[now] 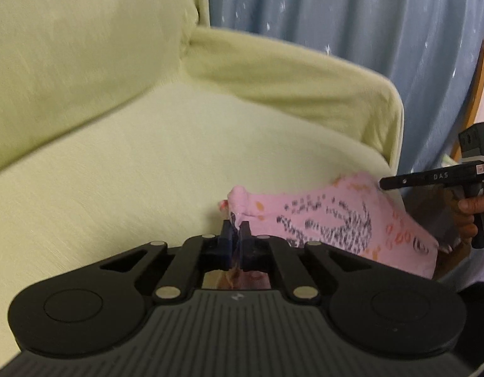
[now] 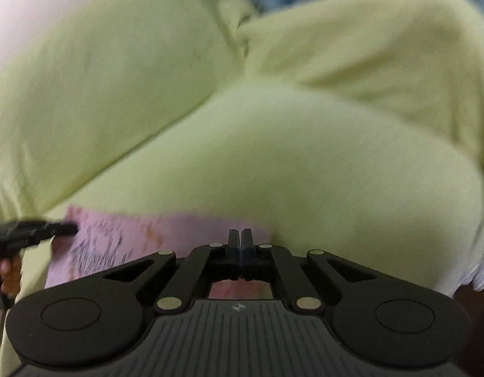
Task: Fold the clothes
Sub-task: 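Grasp the folded pants edge with the left gripper while the right gripper grasps and releases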
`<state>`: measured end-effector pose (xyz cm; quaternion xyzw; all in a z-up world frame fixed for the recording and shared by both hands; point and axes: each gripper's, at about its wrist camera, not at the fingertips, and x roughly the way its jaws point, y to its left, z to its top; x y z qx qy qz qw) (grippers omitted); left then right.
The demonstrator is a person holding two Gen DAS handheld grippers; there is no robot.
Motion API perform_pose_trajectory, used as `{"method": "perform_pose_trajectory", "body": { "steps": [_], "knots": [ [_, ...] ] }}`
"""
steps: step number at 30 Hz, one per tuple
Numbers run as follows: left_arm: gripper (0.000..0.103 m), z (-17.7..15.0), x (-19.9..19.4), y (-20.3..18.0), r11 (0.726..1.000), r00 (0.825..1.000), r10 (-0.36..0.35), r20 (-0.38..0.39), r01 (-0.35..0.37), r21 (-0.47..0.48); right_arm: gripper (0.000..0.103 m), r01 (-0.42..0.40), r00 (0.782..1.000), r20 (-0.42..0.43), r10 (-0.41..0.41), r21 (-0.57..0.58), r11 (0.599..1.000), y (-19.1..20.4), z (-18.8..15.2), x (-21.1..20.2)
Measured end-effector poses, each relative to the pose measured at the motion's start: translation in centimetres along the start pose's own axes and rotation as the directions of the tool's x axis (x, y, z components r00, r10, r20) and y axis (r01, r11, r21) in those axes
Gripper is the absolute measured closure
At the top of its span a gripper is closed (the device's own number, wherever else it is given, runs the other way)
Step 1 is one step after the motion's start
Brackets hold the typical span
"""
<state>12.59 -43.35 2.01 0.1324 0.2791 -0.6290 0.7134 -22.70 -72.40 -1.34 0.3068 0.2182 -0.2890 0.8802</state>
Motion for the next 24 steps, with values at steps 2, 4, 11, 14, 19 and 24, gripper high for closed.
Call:
{"method": "perform_pose_trajectory", "body": {
  "steps": [2,4,11,14,19,24],
  "knots": [
    [0.102,0.2,0.4,0.1,1.000,1.000,0.004,-0.004,-0.004,0.000,0.102,-0.001,1.000,-0.007,0.001,0.013,1.000,-0.4,0.1,0.5],
    [0.102,0.2,1.1,-0.1,1.000,1.000,0.013,-0.021,-0.013,0.011,0.097,-0.009,1.000,-0.014,0.009,0.024,1.000,-0.7,0.1,0.9],
    [0.101,-0.7,4.0,-0.3,0.998,0.995,0.037,-0.094,-0.033,0.045,0.035,-0.100,0.995,-0.025,0.101,0.045,0.994,-1.2,-1.3,2.6],
    [0.101,-0.8,3.9,-0.1,0.999,0.996,0.036,-0.078,-0.034,0.034,0.054,-0.123,0.992,-0.036,0.124,0.033,0.992,-1.1,-1.5,2.9],
    [0.101,0.3,2.7,0.2,0.997,0.998,0.063,-0.003,-0.063,0.034,0.095,-0.106,0.994,-0.015,0.107,0.044,0.993,-1.7,0.0,2.5],
    [0.101,-0.1,4.7,0.6,0.996,0.993,0.080,-0.086,-0.077,0.038,0.095,-0.061,0.998,-0.030,0.061,-0.010,0.998,-0.8,-0.1,3.8]
  ]
}}
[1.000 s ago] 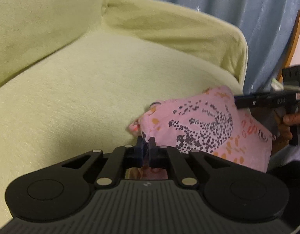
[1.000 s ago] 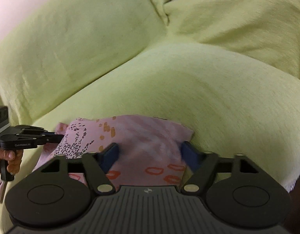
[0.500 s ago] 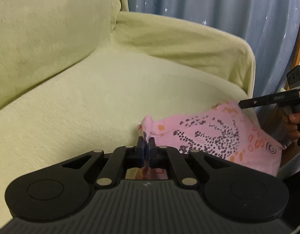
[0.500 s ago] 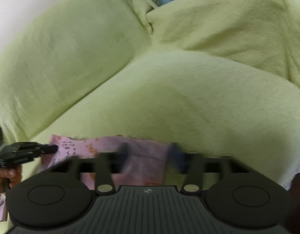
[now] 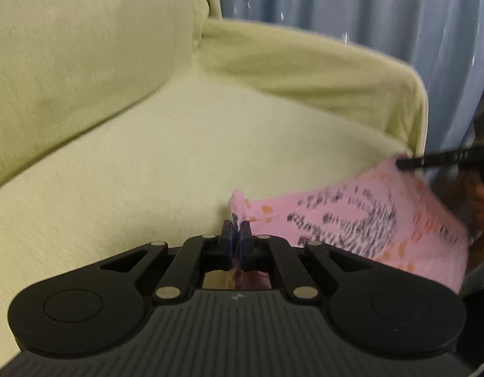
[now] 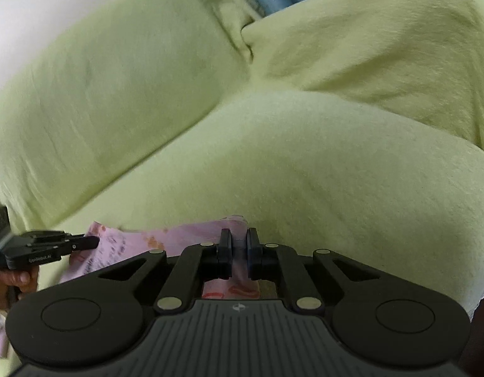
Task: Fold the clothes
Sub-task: 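Grasp the folded pants edge with the left gripper while the right gripper grasps and releases, then open both grippers and reposition them over the folded pink pants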
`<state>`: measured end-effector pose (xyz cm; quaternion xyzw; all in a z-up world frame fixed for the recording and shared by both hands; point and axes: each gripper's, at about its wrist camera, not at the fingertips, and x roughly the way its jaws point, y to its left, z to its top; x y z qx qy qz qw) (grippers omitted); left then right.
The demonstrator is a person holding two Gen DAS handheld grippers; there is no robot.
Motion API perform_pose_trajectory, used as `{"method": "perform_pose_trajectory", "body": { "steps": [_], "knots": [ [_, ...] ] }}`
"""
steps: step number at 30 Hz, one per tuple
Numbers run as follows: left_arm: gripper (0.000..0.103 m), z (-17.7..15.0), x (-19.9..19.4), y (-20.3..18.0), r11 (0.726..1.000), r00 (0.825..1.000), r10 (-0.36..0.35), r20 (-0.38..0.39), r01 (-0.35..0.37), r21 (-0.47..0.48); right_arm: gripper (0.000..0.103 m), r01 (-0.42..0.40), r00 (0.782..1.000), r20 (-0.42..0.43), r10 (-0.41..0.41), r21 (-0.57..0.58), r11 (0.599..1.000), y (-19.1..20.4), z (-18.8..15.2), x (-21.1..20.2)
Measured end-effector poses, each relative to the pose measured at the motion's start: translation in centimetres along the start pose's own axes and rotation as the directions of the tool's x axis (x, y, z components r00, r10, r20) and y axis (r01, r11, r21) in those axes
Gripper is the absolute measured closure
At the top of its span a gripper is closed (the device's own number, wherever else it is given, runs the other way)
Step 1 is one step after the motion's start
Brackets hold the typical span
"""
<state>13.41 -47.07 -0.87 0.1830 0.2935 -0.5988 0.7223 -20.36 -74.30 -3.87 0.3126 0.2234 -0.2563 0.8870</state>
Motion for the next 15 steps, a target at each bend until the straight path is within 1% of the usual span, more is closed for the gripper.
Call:
{"method": "perform_pose_trajectory", "body": {
  "steps": [1,3,4,5,6,7,9,10,12,13,15],
  "knots": [
    [0.100,-0.2,0.1,0.1,1.000,1.000,0.002,-0.002,-0.002,-0.006,0.095,0.009,1.000,-0.016,-0.009,-0.005,1.000,0.0,-0.2,0.3],
    [0.099,-0.3,-0.2,0.3,1.000,1.000,0.016,0.003,-0.016,-0.027,0.093,0.035,0.999,-0.016,-0.036,-0.012,0.999,0.0,-0.2,0.3],
    [0.097,-0.3,-0.5,0.5,0.999,0.999,0.039,0.000,-0.039,-0.036,0.090,0.059,0.998,-0.009,-0.060,-0.015,0.998,0.0,-0.2,-0.1],
    [0.095,-0.3,-0.7,0.8,0.997,0.998,0.066,-0.004,-0.066,-0.045,0.079,0.090,0.996,0.000,-0.090,-0.018,0.996,0.0,0.0,-0.6],
    [0.092,-0.3,-1.0,1.2,0.995,0.996,0.086,-0.008,-0.086,-0.058,0.071,0.127,0.992,0.014,-0.126,-0.018,0.992,0.1,0.1,-1.2],
    [0.093,-0.3,-1.5,1.6,0.991,0.993,0.114,-0.014,-0.115,-0.069,0.071,0.156,0.987,0.030,-0.156,-0.019,0.988,0.3,0.4,-2.0],
    [0.094,-0.2,-2.7,1.9,0.986,0.989,0.149,-0.014,-0.149,-0.073,0.069,0.163,0.984,0.070,-0.161,-0.030,0.986,1.2,0.8,-3.3],
    [0.094,-0.1,-3.4,1.7,0.986,0.989,0.146,0.000,-0.145,-0.078,0.069,0.155,0.985,0.088,-0.151,-0.046,0.987,2.0,0.8,-3.9],
    [0.094,0.2,-4.4,0.7,0.991,0.995,0.094,0.038,-0.090,-0.095,0.069,0.125,0.988,0.099,-0.116,-0.094,0.988,4.1,0.5,-4.2],
    [0.094,0.3,-4.7,0.0,0.994,0.997,0.061,0.052,-0.055,-0.096,0.069,0.098,0.992,0.089,-0.087,-0.127,0.987,5.5,0.2,-3.8],
    [0.093,0.6,-4.2,-2.0,0.998,0.998,0.002,0.055,0.002,-0.063,0.069,0.040,0.998,0.046,-0.031,-0.215,0.976,8.5,-0.8,-2.8]
  ]
}}
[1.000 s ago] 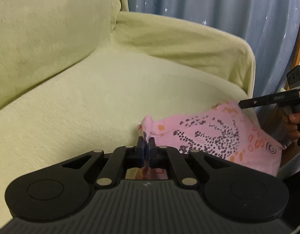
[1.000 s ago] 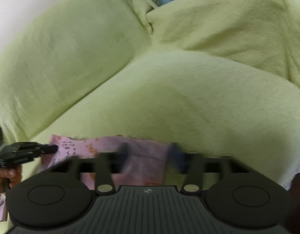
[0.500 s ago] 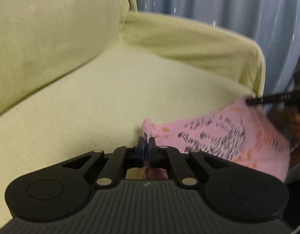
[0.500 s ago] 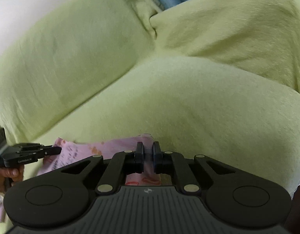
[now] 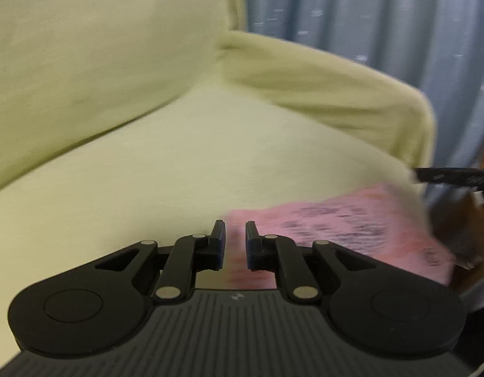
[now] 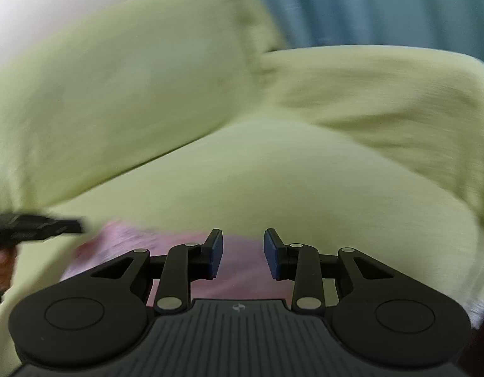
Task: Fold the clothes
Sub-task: 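Open both grippers and reposition them over the folded pink pants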
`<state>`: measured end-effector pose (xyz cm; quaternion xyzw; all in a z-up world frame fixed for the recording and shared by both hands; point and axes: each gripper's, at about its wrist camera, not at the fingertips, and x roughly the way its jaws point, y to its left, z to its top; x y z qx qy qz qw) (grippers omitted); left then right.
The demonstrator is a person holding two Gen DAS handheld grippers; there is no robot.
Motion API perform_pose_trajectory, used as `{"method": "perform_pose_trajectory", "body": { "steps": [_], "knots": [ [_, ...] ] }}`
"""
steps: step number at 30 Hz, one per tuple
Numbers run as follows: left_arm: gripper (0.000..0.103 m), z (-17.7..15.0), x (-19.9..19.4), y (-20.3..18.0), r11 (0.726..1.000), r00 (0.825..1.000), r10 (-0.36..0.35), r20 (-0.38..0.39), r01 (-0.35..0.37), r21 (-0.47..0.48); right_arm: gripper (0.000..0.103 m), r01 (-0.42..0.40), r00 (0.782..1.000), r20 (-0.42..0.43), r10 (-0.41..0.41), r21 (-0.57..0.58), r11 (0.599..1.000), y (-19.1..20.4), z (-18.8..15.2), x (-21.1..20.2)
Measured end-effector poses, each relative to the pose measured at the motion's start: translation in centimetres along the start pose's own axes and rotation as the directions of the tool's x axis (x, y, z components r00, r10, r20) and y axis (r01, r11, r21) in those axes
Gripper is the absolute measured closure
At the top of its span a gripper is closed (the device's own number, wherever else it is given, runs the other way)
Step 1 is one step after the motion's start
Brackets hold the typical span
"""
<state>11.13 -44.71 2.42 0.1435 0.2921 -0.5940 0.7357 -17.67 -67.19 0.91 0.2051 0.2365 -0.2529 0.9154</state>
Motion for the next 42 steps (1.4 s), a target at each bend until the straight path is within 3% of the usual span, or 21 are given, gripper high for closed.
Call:
{"method": "perform_pose_trajectory", "body": {
  "steps": [4,8,13,14,18,20,24,27,28,32,36,42],
  "knots": [
    [0.091,-0.6,2.5,-3.0,0.995,0.997,-0.062,-0.038,0.065,0.080,0.069,-0.073,0.996,-0.071,0.058,-0.238,0.969,5.7,-1.3,2.5],
    [0.086,-0.4,4.7,-2.4,0.995,0.998,-0.051,-0.039,0.054,0.082,0.069,-0.013,0.995,-0.097,-0.029,-0.404,0.915,6.6,-1.7,5.3],
    [0.073,0.1,5.7,-0.6,0.997,0.998,-0.039,-0.040,0.042,0.067,0.071,0.061,0.995,-0.061,-0.083,-0.298,0.953,2.6,0.4,5.6],
    [0.073,0.1,5.6,-0.7,0.997,0.999,-0.033,-0.039,0.036,0.074,0.063,0.082,0.993,-0.061,-0.101,-0.255,0.963,1.7,0.6,5.3],
    [0.086,0.1,3.8,-2.1,0.988,0.998,0.049,-0.034,-0.044,0.145,0.064,0.132,0.989,-0.040,-0.141,-0.168,0.977,1.1,0.6,2.5],
    [0.085,-0.3,2.1,-3.3,0.979,0.998,0.060,-0.022,-0.054,0.197,0.064,0.088,0.995,-0.033,-0.095,-0.175,0.981,2.9,-0.2,0.7],
    [0.083,-2.1,-0.1,-6.9,0.965,0.999,-0.039,-0.038,0.048,0.259,0.067,-0.045,0.998,-0.065,0.027,-0.299,0.953,8.4,-3.0,-0.6],
    [0.083,-4.5,0.2,-9.1,0.931,0.997,0.015,-0.082,0.016,0.365,0.067,-0.028,0.992,-0.124,-0.020,-0.366,0.930,9.4,-5.6,-0.2],
    [0.082,-5.3,-0.1,-9.3,0.921,0.998,0.026,-0.062,0.000,0.391,0.067,-0.009,0.990,-0.135,-0.047,-0.383,0.924,9.1,-6.4,-0.3],
    [0.078,-6.1,-1.9,-6.9,0.959,0.997,0.045,-0.063,-0.025,0.284,0.067,0.016,0.990,-0.133,-0.055,-0.274,0.962,5.1,-7.8,-3.5],
    [0.079,-6.3,-3.7,-5.4,0.968,0.993,0.098,-0.069,-0.079,0.238,0.064,0.123,0.977,-0.140,-0.162,-0.254,0.959,3.3,-7.5,-5.6],
    [0.083,-6.1,-5.2,-9.3,0.958,0.998,0.067,-0.017,-0.060,0.281,0.065,-0.005,0.997,-0.081,-0.017,-0.265,0.964,8.2,-6.5,-6.4]
  ]
}}
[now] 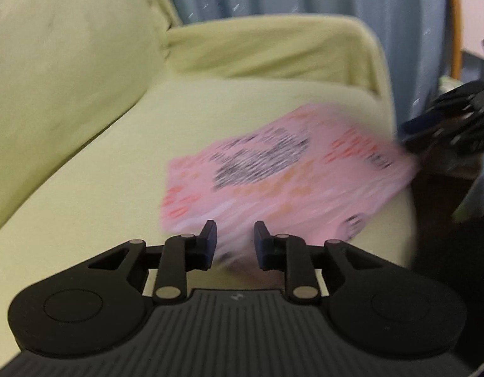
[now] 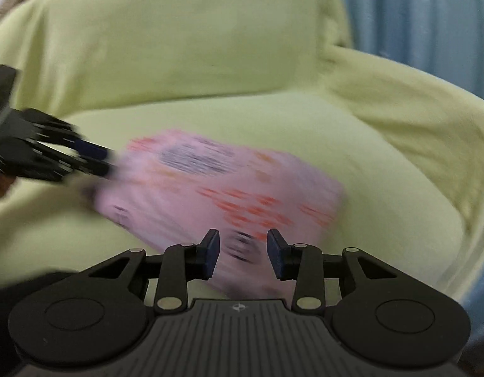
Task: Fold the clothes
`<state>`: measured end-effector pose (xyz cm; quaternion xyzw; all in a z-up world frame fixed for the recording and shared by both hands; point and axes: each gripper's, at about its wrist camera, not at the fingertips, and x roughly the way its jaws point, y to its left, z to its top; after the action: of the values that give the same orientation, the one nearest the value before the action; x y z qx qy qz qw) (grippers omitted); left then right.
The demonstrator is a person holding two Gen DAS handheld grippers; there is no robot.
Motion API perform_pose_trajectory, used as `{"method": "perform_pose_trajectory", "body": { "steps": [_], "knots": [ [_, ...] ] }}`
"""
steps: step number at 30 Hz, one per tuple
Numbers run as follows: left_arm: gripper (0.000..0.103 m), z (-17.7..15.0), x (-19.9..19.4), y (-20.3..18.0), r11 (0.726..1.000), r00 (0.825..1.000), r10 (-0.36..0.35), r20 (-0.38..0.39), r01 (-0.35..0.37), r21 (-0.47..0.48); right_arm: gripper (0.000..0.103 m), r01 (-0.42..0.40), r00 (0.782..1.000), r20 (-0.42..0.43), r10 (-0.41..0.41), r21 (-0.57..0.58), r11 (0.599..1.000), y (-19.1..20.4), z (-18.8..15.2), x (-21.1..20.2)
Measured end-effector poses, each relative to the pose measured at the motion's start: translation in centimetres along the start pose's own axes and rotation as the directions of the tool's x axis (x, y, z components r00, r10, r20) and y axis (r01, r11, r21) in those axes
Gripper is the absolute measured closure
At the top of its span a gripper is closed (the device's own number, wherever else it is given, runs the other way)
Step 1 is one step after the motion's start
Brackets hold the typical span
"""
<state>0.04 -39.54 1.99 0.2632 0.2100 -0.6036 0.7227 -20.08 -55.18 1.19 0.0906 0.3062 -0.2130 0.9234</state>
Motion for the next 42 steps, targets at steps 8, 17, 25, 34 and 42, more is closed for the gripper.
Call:
{"method": "perform_pose_trajectory", "body": {
  "steps": [8,17,25,34,42],
  "knots": [
    [0.081,-2.4,1.0,-2.8,0.993,0.998,-0.023,-0.053,0.029,0.111,0.069,-0.107,0.990,-0.094,0.109,0.025,0.994,0.7,-1.0,3.3],
    [0.083,-2.5,-0.9,-0.4,0.999,0.999,-0.010,-0.046,0.008,-0.034,0.077,-0.132,0.991,-0.002,0.134,0.164,0.978,-1.6,-0.1,0.5],
    [0.083,-3.1,-0.2,-0.5,1.000,0.998,0.006,-0.064,-0.007,-0.024,0.081,-0.089,0.994,-0.049,0.098,0.155,0.984,-2.2,-2.1,2.4],
    [0.086,0.1,0.6,0.2,0.998,1.000,0.024,-0.002,-0.024,-0.061,0.073,-0.070,0.997,0.031,0.065,0.227,0.971,-4.9,0.3,2.7],
    [0.084,0.5,4.9,0.4,0.999,0.999,0.003,-0.032,-0.005,-0.037,0.076,-0.069,0.998,0.016,0.067,0.243,0.968,-7.2,1.6,7.0]
  ]
}}
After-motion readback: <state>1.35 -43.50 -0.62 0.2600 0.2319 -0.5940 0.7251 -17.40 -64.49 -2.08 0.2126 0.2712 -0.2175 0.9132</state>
